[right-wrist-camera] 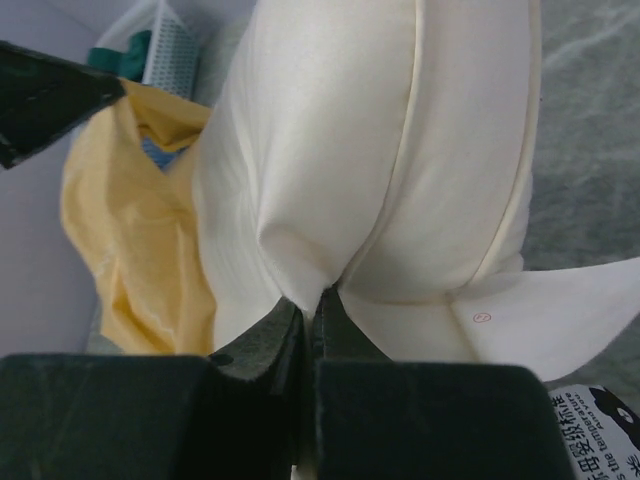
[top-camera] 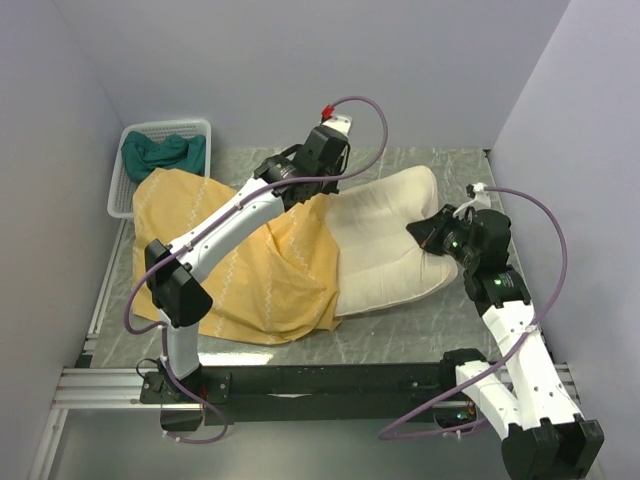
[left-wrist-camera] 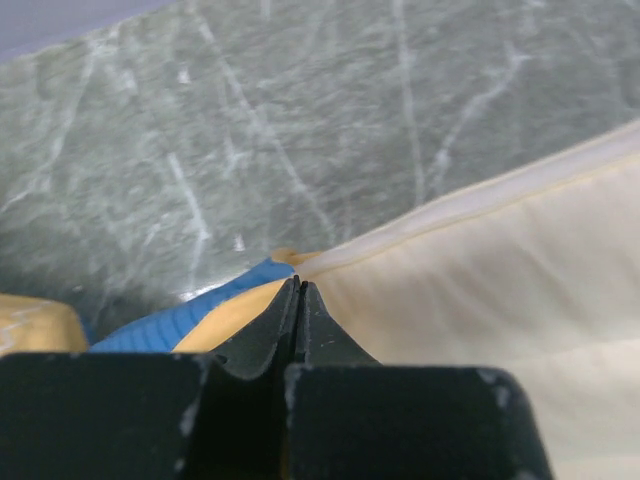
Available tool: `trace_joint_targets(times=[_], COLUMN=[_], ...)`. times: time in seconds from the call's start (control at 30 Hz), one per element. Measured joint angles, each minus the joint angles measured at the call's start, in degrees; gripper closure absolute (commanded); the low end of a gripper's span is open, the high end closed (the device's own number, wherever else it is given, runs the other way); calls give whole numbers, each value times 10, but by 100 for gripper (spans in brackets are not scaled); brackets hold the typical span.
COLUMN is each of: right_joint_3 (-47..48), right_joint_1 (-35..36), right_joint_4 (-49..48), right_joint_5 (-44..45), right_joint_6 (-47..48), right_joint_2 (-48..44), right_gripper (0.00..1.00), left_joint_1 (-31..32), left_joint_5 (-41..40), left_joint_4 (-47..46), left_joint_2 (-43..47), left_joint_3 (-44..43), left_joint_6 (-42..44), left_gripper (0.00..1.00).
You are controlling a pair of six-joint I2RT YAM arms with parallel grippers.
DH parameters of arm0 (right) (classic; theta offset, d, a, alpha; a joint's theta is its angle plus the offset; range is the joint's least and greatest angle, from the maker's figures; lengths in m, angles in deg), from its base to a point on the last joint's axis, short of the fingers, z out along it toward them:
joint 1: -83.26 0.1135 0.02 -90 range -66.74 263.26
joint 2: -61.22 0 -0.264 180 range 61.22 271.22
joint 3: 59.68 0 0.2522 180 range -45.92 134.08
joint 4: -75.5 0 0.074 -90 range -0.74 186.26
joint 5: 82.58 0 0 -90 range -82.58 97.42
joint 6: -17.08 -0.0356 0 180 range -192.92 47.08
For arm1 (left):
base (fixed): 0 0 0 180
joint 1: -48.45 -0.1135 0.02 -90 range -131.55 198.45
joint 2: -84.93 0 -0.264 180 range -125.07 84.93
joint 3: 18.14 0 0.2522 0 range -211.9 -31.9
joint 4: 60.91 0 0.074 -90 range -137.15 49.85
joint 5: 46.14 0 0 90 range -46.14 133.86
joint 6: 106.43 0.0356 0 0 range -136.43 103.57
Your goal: Put the pillow into the pillowcase
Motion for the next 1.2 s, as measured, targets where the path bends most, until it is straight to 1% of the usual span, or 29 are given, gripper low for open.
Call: trace_joint_targets(times=[0.1, 0.2, 0.3, 0.4, 0.47, 0.5, 0.53, 0.57, 0.63, 0.7, 0.73, 0.8, 0.9, 0.97, 1.07, 1.13, 1.2], right_joint_3=[4, 16, 24, 12, -21, -42, -60, -77, -101, -115, -118, -120, -120, -120, -120, -120, -120], right_joint_1=[-2, -23, -52, -71, -95, -107, -117, -124, -131, -135, -136, -137, -137, -137, -137, -137, -137], right_joint_4=[-4, 0, -16, -46, -73, -82, -85, -86, -83, -83, -81, -88, -108, -118, -127, -127, -127], right_joint_5=[-19, -41, -57, -44, -35, -33, -30, -27, -23, -18, -17, -17, -20, -23, -26, -27, -26], right_joint_6=[-11, -19, -32, -38, -42, -44, -45, -47, -50, -52, -54, -57, -59, -59, -61, -61, -60], right_joint_2=[-11, -17, -1, 32, 56, 66, 77, 88, 106, 127, 137, 148, 159, 163, 166, 166, 166], right_gripper=[100, 100, 100, 100, 100, 100, 100, 100, 100, 100, 100, 100, 100, 100, 100, 100, 100], left_joint_1=[3, 15, 36, 49, 49, 49, 49, 50, 54, 56, 58, 61, 79, 105, 173, 226, 280], left_joint_5=[43, 95, 146, 168, 169, 164, 155, 146, 124, 106, 97, 75, 15, -37, -104, -127, -134], left_joint_4=[-3, -33, -46, -47, -52, -54, -51, -53, -58, -56, -56, -54, -43, -27, 10, 35, 58], left_joint_2=[-1, 0, 0, 0, -1, -3, -10, -20, -36, -40, -40, -34, -4, 28, 93, 132, 164], left_joint_3=[-11, -11, -26, -54, -71, -76, -90, -104, -122, -115, -104, -81, -7, 56, 168, 236, 295], left_joint_6=[3, 4, 3, 2, -1, -3, -7, -10, -20, -26, -30, -34, -39, -50, -86, -119, -162], left_gripper=[99, 99, 99, 98, 89, 82, 72, 65, 44, 36, 31, 29, 28, 28, 31, 35, 36])
